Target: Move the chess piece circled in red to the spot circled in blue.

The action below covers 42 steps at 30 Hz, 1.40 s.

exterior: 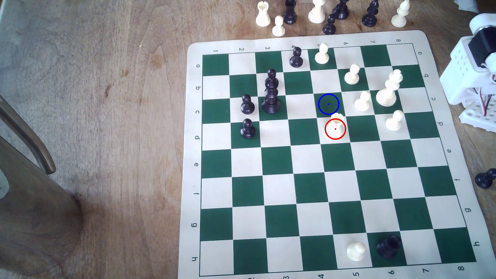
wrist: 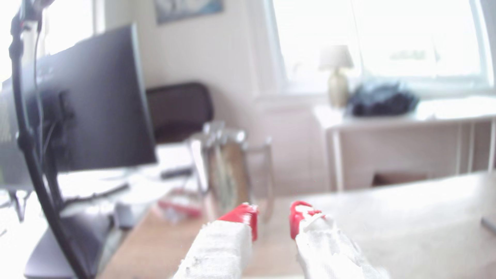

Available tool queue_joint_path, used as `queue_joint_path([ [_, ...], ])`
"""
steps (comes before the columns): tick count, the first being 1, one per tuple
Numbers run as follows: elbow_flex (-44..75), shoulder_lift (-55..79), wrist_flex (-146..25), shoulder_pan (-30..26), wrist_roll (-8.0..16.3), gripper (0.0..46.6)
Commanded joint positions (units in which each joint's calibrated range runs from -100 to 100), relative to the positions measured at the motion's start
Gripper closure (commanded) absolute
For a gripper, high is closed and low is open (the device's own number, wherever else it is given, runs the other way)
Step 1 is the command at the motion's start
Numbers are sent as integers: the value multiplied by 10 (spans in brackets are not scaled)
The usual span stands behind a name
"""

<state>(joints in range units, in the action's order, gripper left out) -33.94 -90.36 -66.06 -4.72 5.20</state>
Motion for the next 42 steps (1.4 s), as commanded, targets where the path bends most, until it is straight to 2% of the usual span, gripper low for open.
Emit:
queue_joint_path([
  [1, -2, 107, -79, -80, 22, 452],
  [3, -6, 138, -81, -113, 34, 456],
  [4, 2, 188, -72, -134, 50, 458],
  [7, 8, 270, -36, -139, 70, 453],
  [8, 27, 325, -38, -139, 91, 447],
  [9, 38, 349, -50, -140, 98, 446],
  [14, 104, 498, -100, -144, 113, 452],
  [17, 150, 629, -110, -144, 131, 444],
  [20, 157, 691, -90, -137, 138, 420],
  [21, 163, 716, -81, -132, 140, 387],
  [24, 168, 736, -82, -129, 139, 337],
  [27, 153, 728, -86, -127, 121, 296],
  [32, 150, 725, -86, -99, 100, 294],
  [38, 99, 739, -42, -59, 91, 299],
  [42, 46, 747, 20, -42, 90, 264],
])
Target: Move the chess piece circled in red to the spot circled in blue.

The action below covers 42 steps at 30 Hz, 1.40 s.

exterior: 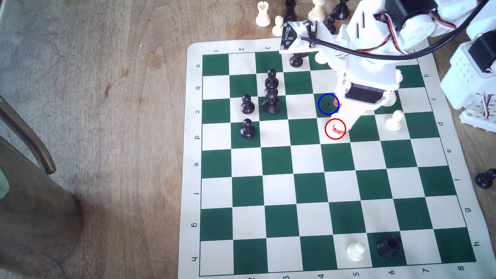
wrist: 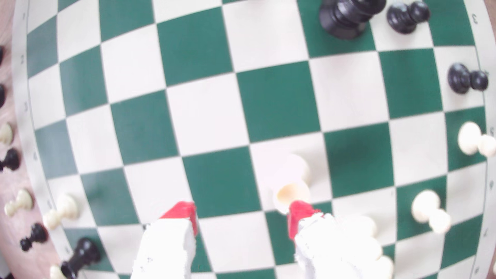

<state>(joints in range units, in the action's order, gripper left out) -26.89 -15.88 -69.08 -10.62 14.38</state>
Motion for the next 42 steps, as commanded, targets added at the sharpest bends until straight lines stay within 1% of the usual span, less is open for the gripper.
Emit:
queue_joint_path([
  [1, -26, 20, 58, 23, -3, 264],
  [15, -79, 33, 91, 31, -13, 276],
  [21, -104, 36, 113, 31, -13, 279],
  [31, -110, 49, 127, 22, -9, 303],
  [34, -110, 56, 131, 16, -8, 339],
  [39, -108, 65, 129, 7, -7, 362],
  [41, -107, 65, 128, 7, -7, 383],
  [42, -107, 65, 128, 7, -7, 383],
])
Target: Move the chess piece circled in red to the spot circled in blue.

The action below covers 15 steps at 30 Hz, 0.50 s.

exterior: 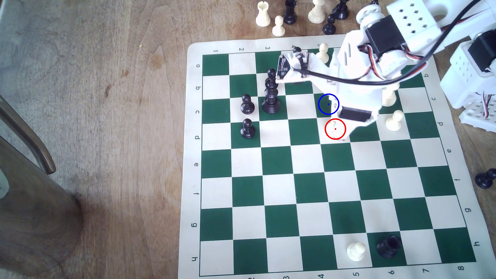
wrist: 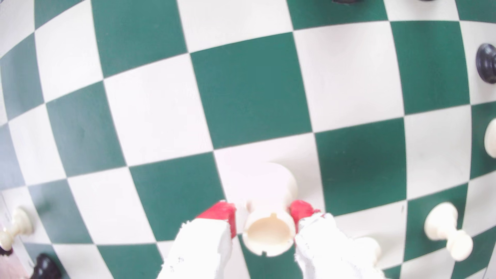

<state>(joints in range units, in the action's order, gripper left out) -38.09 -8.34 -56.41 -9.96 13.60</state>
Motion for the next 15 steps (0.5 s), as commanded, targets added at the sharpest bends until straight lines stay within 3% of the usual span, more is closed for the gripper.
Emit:
queue_joint_path([
  [1, 5, -9, 1, 1, 1, 383],
  [15, 8, -36, -3, 1, 0, 427],
])
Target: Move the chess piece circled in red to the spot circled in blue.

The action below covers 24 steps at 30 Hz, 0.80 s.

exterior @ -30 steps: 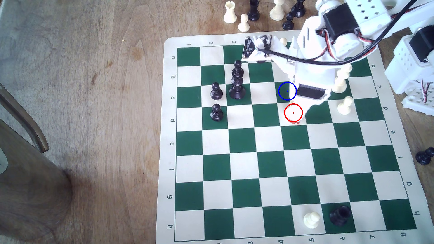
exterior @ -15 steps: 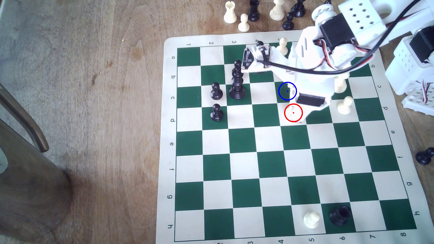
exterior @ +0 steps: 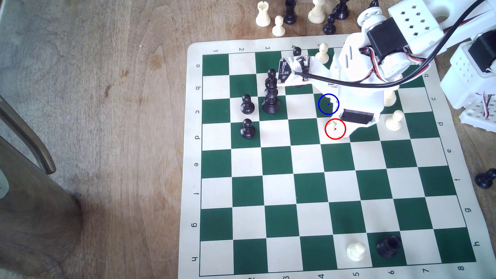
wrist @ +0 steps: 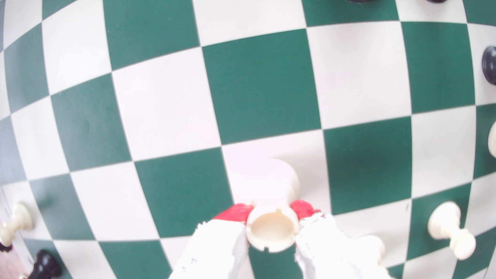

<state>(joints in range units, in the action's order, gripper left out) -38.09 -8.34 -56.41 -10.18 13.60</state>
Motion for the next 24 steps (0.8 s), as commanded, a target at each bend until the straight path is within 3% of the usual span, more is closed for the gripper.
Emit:
queue_joint_path([
  [1, 12, -52, -12, 3, 1, 430],
  [18, 208, -184, -211, 9, 3, 434],
  [24, 335, -159, -293, 50, -17, 434],
])
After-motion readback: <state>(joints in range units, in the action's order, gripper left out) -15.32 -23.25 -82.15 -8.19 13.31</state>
